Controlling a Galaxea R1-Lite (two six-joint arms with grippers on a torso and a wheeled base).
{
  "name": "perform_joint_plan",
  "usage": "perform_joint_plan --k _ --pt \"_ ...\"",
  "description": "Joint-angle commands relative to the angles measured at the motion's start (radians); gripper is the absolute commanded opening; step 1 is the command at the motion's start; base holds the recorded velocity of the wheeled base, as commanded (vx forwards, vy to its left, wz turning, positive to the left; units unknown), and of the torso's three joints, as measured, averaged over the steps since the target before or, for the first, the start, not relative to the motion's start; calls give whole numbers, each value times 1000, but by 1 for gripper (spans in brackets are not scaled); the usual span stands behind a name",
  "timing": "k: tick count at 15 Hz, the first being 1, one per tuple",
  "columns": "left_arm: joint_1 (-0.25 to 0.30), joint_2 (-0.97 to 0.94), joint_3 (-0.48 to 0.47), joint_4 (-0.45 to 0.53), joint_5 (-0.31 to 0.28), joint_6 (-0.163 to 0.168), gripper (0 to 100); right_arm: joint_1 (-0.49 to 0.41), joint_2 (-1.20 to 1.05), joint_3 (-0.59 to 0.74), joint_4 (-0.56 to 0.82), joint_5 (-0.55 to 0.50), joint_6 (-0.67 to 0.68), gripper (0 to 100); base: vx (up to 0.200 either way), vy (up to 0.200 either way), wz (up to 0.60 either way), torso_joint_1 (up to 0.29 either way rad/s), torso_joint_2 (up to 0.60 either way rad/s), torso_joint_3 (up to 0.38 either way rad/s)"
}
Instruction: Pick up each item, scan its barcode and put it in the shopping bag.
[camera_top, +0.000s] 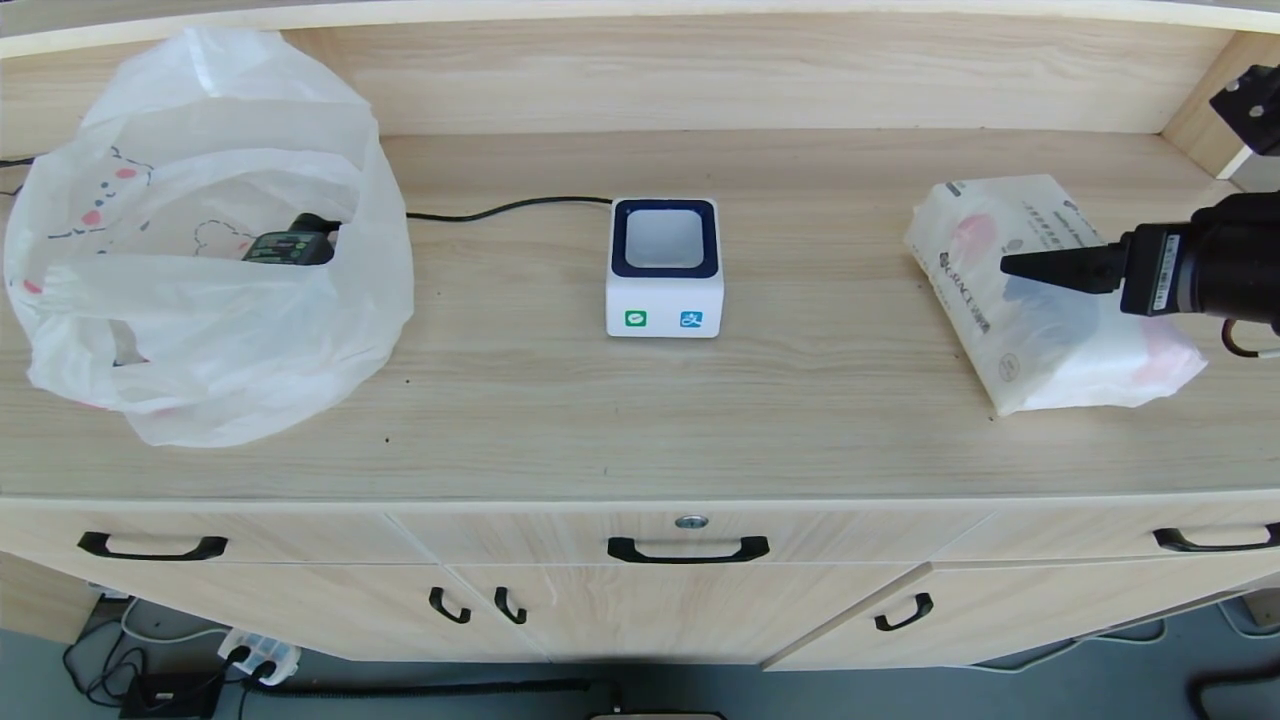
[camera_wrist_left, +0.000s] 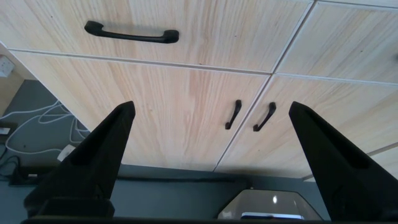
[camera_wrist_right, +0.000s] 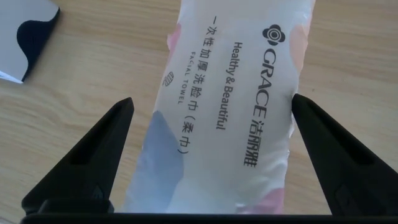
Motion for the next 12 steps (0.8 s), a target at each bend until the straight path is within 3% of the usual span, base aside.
perform_joint_plan --k 1,10,12 --pt "0 0 -1 0 0 0 100 0 2 -7 25 0 -24 100 0 0 0 0 0 0" --pt "0 0 0 0 0 -1 100 -49 54 -41 97 -2 -87 100 0 0 0 0 0 0" --pt "-1 0 0 0 0 0 100 -35 74 -94 179 -2 -93 100 0 0 0 0 0 0"
